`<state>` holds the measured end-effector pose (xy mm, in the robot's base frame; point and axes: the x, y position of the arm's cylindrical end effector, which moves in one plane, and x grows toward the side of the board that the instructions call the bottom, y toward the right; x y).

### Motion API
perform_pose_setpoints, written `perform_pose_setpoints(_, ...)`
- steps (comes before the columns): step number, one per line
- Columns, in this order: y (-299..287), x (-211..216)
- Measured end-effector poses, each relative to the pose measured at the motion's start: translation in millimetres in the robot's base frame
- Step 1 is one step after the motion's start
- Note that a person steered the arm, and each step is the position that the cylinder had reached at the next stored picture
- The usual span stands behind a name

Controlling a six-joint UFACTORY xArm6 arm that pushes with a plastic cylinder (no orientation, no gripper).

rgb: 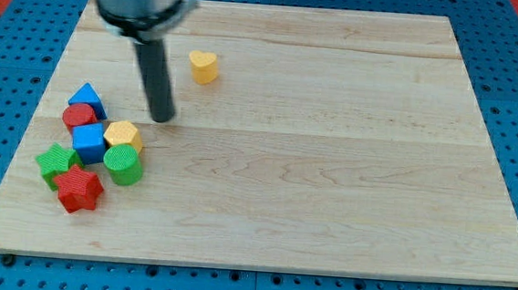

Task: Push the red circle in center of the blue blocks

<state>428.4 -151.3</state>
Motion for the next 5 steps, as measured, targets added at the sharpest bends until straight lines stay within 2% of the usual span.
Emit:
perform_pose_setpoints(2,-11.3,34.3)
perform_pose_setpoints(3,-5.2,27.8)
perform_pose_setpoints(4,5.5,-23.6)
perform_pose_setpoints(5,-27.3,-64.0)
